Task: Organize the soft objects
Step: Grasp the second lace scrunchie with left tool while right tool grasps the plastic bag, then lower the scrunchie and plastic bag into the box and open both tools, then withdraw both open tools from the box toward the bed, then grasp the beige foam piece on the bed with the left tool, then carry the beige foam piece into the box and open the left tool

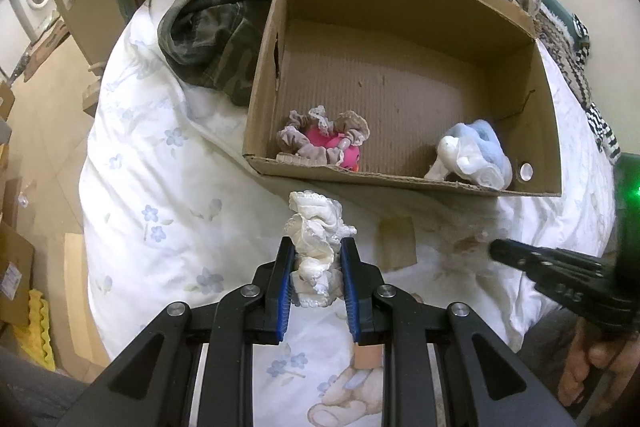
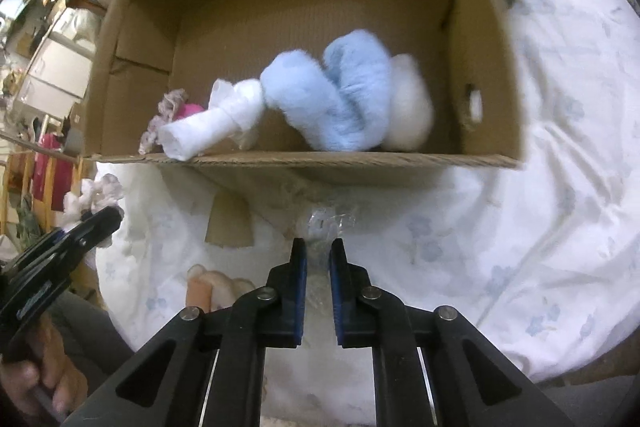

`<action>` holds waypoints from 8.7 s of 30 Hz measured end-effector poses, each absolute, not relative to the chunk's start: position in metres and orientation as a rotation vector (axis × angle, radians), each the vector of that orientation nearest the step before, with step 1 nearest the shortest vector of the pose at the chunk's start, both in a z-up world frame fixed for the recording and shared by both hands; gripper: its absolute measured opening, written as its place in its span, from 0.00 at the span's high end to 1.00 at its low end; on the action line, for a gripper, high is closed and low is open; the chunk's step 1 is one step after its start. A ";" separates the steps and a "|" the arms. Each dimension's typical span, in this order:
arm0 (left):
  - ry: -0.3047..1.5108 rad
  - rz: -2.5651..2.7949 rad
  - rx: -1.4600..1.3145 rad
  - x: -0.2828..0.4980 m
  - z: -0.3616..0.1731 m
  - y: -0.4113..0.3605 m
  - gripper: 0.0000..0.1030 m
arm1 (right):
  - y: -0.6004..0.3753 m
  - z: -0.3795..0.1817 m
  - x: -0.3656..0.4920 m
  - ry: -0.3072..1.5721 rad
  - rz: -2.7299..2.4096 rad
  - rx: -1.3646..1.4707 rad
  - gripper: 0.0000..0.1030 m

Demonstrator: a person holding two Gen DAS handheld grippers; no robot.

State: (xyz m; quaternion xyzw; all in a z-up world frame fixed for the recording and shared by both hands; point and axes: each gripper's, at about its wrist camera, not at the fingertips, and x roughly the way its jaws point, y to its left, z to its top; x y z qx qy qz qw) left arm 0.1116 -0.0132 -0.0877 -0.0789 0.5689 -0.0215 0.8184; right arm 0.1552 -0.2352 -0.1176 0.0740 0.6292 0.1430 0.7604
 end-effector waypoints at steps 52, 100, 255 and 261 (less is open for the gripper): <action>0.859 -0.081 -0.026 0.152 -0.025 -0.019 0.80 | -0.256 -0.025 0.171 0.960 0.455 0.366 0.92; 0.925 -0.077 -0.066 0.167 -0.044 -0.022 0.37 | -0.254 -0.041 0.184 1.005 0.331 0.337 0.19; 1.008 -0.168 -0.082 0.192 -0.064 -0.031 0.93 | -0.238 -0.052 0.205 1.081 0.427 0.276 0.86; 1.014 -0.166 -0.090 0.192 -0.066 -0.031 0.89 | -0.234 -0.054 0.208 1.095 0.422 0.264 0.86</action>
